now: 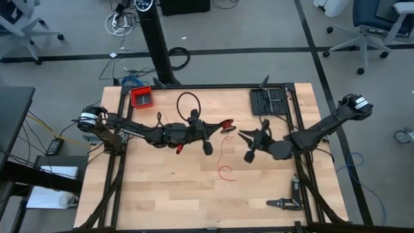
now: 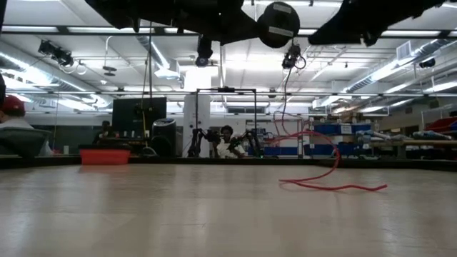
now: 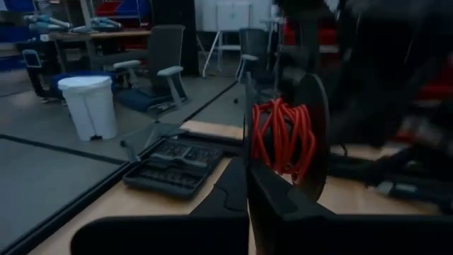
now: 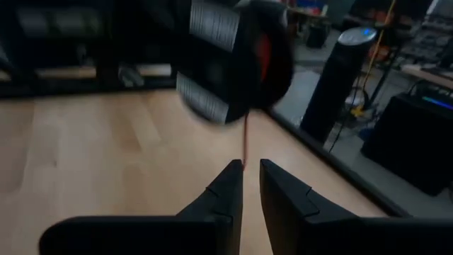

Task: Coil cords
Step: Coil the red wire onto the spool

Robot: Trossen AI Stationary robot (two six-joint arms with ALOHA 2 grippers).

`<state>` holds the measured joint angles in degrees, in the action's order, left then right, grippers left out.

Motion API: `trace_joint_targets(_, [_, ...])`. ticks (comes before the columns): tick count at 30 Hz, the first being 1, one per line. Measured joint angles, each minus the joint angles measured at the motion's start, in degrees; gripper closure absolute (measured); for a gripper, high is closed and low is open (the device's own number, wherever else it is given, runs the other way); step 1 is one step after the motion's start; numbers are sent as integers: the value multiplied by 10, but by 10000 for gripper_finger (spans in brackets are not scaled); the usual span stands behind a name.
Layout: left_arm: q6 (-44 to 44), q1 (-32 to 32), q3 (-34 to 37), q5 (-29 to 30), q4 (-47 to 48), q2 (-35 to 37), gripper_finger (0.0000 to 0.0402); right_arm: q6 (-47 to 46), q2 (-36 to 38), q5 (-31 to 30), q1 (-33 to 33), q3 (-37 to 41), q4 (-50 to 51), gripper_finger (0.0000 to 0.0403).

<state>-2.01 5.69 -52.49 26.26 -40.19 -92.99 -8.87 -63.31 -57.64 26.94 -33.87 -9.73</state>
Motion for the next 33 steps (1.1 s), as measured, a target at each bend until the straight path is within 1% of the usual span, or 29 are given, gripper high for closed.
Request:
trace_joint_targets(3, [-1,2,0,0,-5,1,401,-18,-33,32,-20,0,-2,355])
trace_joint_targets(10, [0,4,0,0,-7,1,401,-52,-74,145,-69,0,-11,354])
trace_joint_targets(15, [0,4,0,0,-9,1,401,-65,-99,187,-86,0,-12,354])
trace_joint_targets(24, [-13,8,0,-1,-25,1,401,-65,-135,194,-95,0,-43,354])
trace_joint_targets(30, [-12,8,0,2,-24,1,401,-49,-123,194,-93,0,-29,355])
trace_joint_targets(33, [-12,8,0,10,-24,1,401,-56,-115,194,-91,0,-2,355])
